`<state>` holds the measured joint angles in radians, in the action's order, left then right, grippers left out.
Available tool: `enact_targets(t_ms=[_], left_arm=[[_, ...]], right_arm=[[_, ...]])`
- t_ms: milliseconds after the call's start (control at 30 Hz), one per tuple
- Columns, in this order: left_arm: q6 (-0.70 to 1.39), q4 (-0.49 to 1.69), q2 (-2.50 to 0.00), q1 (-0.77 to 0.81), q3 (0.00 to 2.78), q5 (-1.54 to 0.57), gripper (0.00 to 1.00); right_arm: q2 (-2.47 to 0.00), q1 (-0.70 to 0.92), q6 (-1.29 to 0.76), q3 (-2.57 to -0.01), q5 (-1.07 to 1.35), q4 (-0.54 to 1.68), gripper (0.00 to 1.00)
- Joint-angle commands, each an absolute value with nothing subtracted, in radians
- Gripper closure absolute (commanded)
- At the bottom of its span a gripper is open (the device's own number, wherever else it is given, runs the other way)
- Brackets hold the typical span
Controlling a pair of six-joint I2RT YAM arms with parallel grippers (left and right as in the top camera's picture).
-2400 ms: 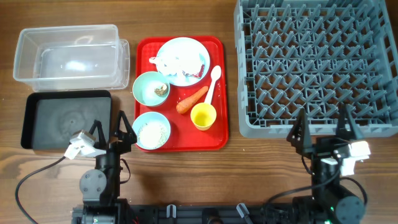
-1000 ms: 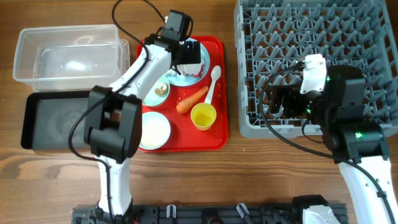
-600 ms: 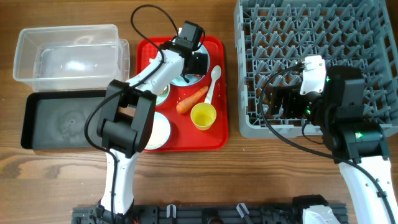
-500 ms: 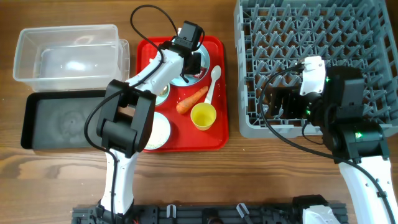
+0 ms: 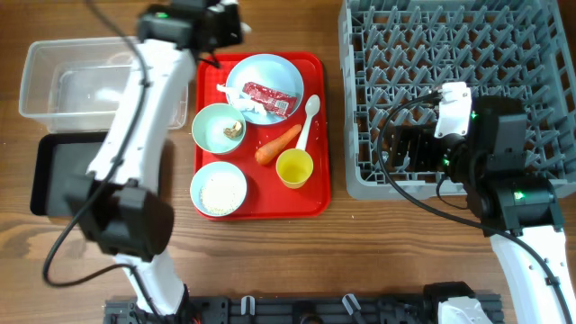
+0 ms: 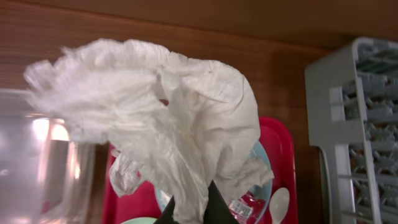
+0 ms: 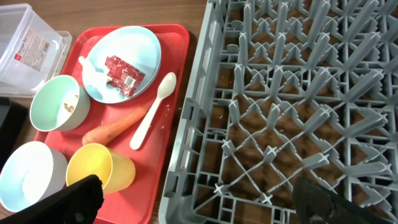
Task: Sort waste into correct bins and load items into the dishwasher rack
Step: 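Grasp the white tissue with the left gripper and drop it in the clear bin, then grasp the red wrapper from the plate with the left gripper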
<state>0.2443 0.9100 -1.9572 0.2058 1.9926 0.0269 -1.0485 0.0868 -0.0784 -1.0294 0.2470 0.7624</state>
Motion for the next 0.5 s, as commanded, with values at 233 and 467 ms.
enact_targets(t_ms=[233,467], left_arm=[[0.316,0.944,-2.085,-0.191,1.916,0.020,0.78],[0.348,1.008,-2.037,-0.200,1.941,-0.076,0.00]], right_arm=[[-1.051,0.084,-0.089,-1.047,0.264,0.761,0.00],[-1.051,0.084,-0.089,-1.047,0.264,0.756,0.00]])
